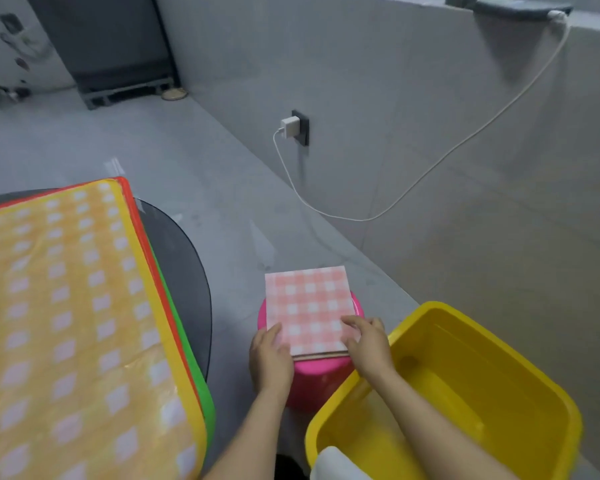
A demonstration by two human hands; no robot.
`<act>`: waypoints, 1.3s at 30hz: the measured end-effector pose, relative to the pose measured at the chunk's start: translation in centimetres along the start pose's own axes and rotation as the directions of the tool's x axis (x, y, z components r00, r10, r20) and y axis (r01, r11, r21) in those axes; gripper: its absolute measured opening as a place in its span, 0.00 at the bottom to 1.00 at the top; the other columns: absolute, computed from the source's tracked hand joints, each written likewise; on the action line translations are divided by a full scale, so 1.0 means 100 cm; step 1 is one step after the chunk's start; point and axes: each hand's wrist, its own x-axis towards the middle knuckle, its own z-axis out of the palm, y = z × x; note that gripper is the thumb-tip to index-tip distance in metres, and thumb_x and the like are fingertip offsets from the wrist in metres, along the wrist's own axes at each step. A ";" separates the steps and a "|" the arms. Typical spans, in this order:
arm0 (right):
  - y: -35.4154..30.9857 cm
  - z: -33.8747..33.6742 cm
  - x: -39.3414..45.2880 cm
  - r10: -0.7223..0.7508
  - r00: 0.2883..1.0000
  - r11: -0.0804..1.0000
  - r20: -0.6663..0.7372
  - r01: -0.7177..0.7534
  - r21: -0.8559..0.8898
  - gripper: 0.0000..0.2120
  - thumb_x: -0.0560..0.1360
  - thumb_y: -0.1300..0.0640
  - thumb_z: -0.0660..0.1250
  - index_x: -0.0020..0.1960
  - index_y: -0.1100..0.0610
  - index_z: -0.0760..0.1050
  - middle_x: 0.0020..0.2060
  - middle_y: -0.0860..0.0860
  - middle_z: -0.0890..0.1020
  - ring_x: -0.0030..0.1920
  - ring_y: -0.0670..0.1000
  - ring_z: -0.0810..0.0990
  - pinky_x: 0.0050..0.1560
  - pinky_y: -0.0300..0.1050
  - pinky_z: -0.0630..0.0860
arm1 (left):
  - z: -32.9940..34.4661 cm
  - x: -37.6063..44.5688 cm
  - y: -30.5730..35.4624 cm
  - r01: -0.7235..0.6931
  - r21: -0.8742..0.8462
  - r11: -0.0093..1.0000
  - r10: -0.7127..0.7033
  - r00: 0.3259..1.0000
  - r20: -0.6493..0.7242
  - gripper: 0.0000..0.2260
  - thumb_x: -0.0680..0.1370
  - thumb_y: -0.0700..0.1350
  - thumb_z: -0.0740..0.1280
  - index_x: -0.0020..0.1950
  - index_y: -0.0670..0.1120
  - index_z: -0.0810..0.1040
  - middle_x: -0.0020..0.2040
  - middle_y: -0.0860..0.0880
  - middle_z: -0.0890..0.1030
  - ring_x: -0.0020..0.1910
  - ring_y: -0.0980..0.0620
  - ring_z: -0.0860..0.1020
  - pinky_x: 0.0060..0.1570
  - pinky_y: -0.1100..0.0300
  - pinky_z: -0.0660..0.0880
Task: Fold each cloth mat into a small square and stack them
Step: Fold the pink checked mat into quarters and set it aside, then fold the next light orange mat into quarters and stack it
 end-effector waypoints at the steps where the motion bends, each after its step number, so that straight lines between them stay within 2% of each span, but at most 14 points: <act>1: 0.001 0.001 0.000 -0.001 1.000 1.000 -0.005 0.000 -0.013 0.16 0.76 0.65 0.63 0.62 0.56 0.74 0.53 0.52 0.68 0.47 0.47 0.70 0.49 0.26 0.61 | 0.000 -0.001 0.000 -0.007 0.002 1.000 0.007 1.000 0.001 0.18 0.76 0.33 0.63 0.65 0.42 0.75 0.68 0.44 0.71 0.64 0.46 0.71 0.59 0.66 0.63; 5: 0.004 0.006 0.000 -0.003 1.000 0.996 -0.011 0.002 -0.085 0.17 0.76 0.66 0.61 0.63 0.55 0.72 0.57 0.52 0.68 0.48 0.48 0.72 0.52 0.30 0.64 | 0.004 -0.003 -0.002 -0.015 0.011 1.000 0.015 1.000 0.010 0.18 0.77 0.32 0.61 0.67 0.42 0.74 0.70 0.44 0.67 0.66 0.48 0.70 0.62 0.65 0.63; 8: 0.006 0.011 0.001 -0.016 0.999 0.991 -0.030 0.012 -0.133 0.17 0.76 0.65 0.61 0.63 0.55 0.72 0.58 0.52 0.69 0.59 0.52 0.71 0.58 0.35 0.65 | 0.004 -0.004 -0.002 0.010 0.066 0.998 -0.011 1.000 0.011 0.19 0.78 0.34 0.61 0.67 0.46 0.73 0.69 0.44 0.66 0.59 0.50 0.69 0.60 0.68 0.60; 11: 0.009 0.013 0.001 -0.051 0.997 0.959 -0.058 0.032 -0.281 0.16 0.77 0.60 0.62 0.64 0.52 0.71 0.59 0.52 0.70 0.63 0.53 0.65 0.63 0.41 0.63 | 0.001 -0.006 0.000 0.044 0.242 0.969 -0.040 0.999 -0.021 0.17 0.79 0.41 0.61 0.68 0.53 0.73 0.68 0.46 0.66 0.61 0.43 0.67 0.62 0.58 0.64; 15: 0.007 0.007 -0.003 -0.046 0.999 0.956 -0.021 0.038 -0.291 0.17 0.78 0.58 0.60 0.66 0.51 0.70 0.66 0.55 0.64 0.67 0.55 0.61 0.67 0.45 0.63 | -0.003 -0.008 0.008 0.040 0.349 0.936 -0.050 0.999 0.021 0.18 0.80 0.45 0.59 0.70 0.57 0.68 0.72 0.48 0.61 0.67 0.44 0.63 0.66 0.55 0.61; 17: 0.000 -0.001 -0.009 -0.079 0.997 0.954 -0.009 0.073 -0.290 0.18 0.79 0.55 0.59 0.69 0.51 0.68 0.68 0.56 0.63 0.69 0.55 0.59 0.68 0.47 0.62 | -0.004 -0.017 0.017 -0.015 0.390 0.920 0.001 0.999 0.036 0.19 0.81 0.45 0.55 0.73 0.55 0.65 0.75 0.47 0.56 0.70 0.44 0.60 0.68 0.53 0.60; 20: -0.018 -0.020 -0.024 -0.212 0.975 0.951 -0.064 0.191 -0.243 0.19 0.79 0.53 0.59 0.69 0.51 0.68 0.65 0.55 0.67 0.68 0.55 0.63 0.66 0.45 0.64 | -0.010 -0.032 0.044 -0.106 0.373 0.922 0.099 0.994 0.039 0.21 0.81 0.46 0.54 0.75 0.51 0.61 0.77 0.46 0.52 0.73 0.45 0.57 0.69 0.52 0.58; 23: -0.051 -0.043 -0.044 -0.356 0.930 0.923 -0.096 0.334 -0.190 0.18 0.79 0.54 0.60 0.68 0.53 0.69 0.61 0.53 0.71 0.65 0.52 0.66 0.62 0.38 0.62 | -0.029 -0.052 0.084 -0.176 0.231 0.957 0.169 0.984 0.050 0.21 0.81 0.45 0.54 0.74 0.50 0.61 0.77 0.47 0.53 0.74 0.46 0.55 0.71 0.51 0.58; 27: -0.106 -0.082 -0.073 -0.510 0.845 0.859 -0.163 0.492 -0.142 0.17 0.78 0.55 0.61 0.67 0.53 0.71 0.58 0.50 0.74 0.58 0.50 0.74 0.58 0.44 0.72 | -0.080 -0.079 0.132 -0.334 0.109 0.936 0.334 0.942 0.018 0.21 0.80 0.40 0.53 0.74 0.48 0.62 0.76 0.47 0.55 0.74 0.47 0.56 0.71 0.52 0.57; 30: -0.152 -0.103 -0.101 -0.623 0.762 0.782 -0.176 0.606 -0.145 0.17 0.78 0.55 0.62 0.66 0.53 0.71 0.55 0.47 0.73 0.51 0.47 0.76 0.53 0.42 0.74 | -0.136 -0.095 0.149 -0.439 0.142 0.887 0.445 0.895 -0.012 0.23 0.79 0.37 0.53 0.74 0.48 0.62 0.75 0.47 0.57 0.73 0.47 0.58 0.71 0.51 0.58; 33: -0.196 -0.112 -0.132 -0.718 0.678 0.695 -0.155 0.692 -0.196 0.16 0.78 0.54 0.61 0.65 0.51 0.71 0.54 0.46 0.74 0.47 0.44 0.76 0.49 0.45 0.77 | -0.194 -0.107 0.152 -0.498 0.218 0.839 0.521 0.852 -0.056 0.22 0.79 0.38 0.54 0.73 0.47 0.63 0.74 0.46 0.60 0.73 0.48 0.60 0.70 0.52 0.60; 36: -0.231 -0.105 -0.161 -0.791 0.598 0.611 -0.132 0.762 -0.214 0.15 0.77 0.54 0.62 0.64 0.51 0.73 0.53 0.48 0.76 0.43 0.43 0.74 0.46 0.47 0.77 | -0.250 -0.120 0.139 -0.532 0.278 0.799 0.573 0.814 -0.089 0.20 0.80 0.41 0.56 0.73 0.47 0.64 0.73 0.47 0.62 0.72 0.49 0.62 0.68 0.54 0.61; 39: -0.259 -0.083 -0.188 -0.837 0.536 0.546 -0.106 0.816 -0.189 0.14 0.77 0.54 0.63 0.62 0.51 0.74 0.50 0.49 0.77 0.40 0.42 0.73 0.45 0.49 0.77 | -0.300 -0.135 0.109 -0.562 0.309 0.767 0.601 0.798 -0.041 0.20 0.80 0.43 0.58 0.73 0.48 0.64 0.72 0.48 0.62 0.68 0.48 0.67 0.67 0.52 0.65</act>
